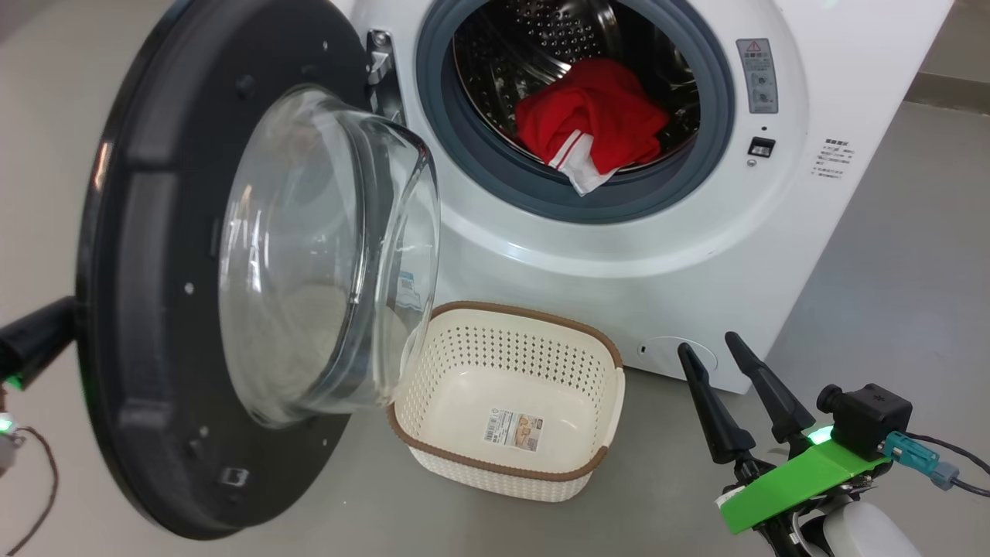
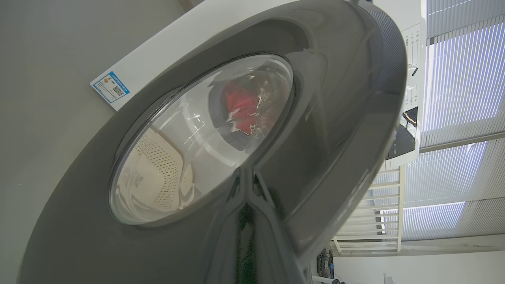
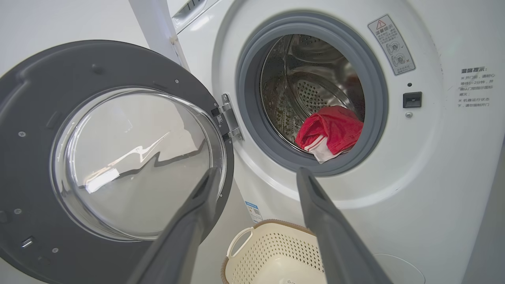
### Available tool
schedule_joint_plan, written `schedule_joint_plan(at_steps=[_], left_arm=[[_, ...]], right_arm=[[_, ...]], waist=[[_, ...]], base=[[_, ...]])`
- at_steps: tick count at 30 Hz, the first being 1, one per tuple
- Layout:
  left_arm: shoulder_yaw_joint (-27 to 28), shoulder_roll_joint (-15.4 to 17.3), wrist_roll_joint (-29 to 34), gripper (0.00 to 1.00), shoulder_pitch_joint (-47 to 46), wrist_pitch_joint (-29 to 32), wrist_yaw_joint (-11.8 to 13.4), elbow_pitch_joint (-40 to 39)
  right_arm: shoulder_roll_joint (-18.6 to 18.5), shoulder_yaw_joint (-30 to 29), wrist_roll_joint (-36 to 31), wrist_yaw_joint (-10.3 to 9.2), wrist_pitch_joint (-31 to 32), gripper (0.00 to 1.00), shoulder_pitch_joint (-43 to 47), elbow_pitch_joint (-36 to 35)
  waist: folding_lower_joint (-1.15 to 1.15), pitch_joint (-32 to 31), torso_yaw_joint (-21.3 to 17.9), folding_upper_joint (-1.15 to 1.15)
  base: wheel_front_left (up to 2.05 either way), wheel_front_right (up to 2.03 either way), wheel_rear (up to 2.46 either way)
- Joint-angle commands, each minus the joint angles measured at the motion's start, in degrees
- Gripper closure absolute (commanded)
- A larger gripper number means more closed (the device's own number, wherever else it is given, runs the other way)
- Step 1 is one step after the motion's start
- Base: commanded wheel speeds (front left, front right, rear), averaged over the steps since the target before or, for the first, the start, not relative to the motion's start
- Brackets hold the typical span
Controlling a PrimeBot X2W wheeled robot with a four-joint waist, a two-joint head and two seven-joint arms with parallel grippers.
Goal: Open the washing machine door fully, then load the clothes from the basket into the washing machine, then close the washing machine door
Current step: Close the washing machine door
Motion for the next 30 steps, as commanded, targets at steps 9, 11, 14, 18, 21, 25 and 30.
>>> schedule_joint_plan(at_steps=[9,11,14,18,21,25,30], left_arm=[[-0.9,0.1,-1.6,1.0,1.4,3.4,1.0,-7.2],[-1.1,-0.3,-2.0,1.0,1.5,3.8,1.2,-8.1],[-1.5,-1.2,-2.3,1.0,1.5,3.8,1.5,-9.4],[-2.2,-2.3,-2.6,1.0,1.7,4.1,2.0,-11.1],[-2.6,-2.7,-2.7,1.0,1.9,4.3,2.1,-11.9],[-3.1,-3.5,-2.7,1.0,2.1,4.2,2.1,-13.2],[-3.8,-4.5,-2.5,1.0,2.3,3.6,1.8,-14.0]], right_arm=[[0.1,0.9,-0.2,0.09,-0.3,0.0,0.0,-1.4],[0.1,0.9,-0.2,0.09,-0.3,0.0,-0.1,-1.4],[0.1,0.8,-0.1,0.09,-0.3,0.0,-0.3,-1.4],[0.0,0.5,-0.1,0.09,-0.3,0.0,-0.4,-1.4],[0.0,0.4,-0.1,0.09,-0.3,0.0,-0.3,-1.4],[0.1,0.4,-0.1,0.09,-0.3,0.0,-0.5,-1.4],[0.2,0.3,-0.2,0.09,-0.3,0.0,-0.8,-1.6]], waist=[[0.0,0.3,-2.3,0.0],[0.0,0.4,-2.9,0.0],[0.0,0.5,-3.8,0.0],[0.0,0.5,-5.1,0.0],[0.0,0.5,-5.7,0.0],[0.0,0.7,-7.1,0.0],[0.0,1.2,-9.0,0.0]], base=[[0.0,0.0,0.0],[0.0,0.0,0.0],[0.0,0.0,0.0],[0.0,0.0,0.0],[0.0,0.0,0.0],[0.0,0.0,0.0],[0.0,0.0,0.0]])
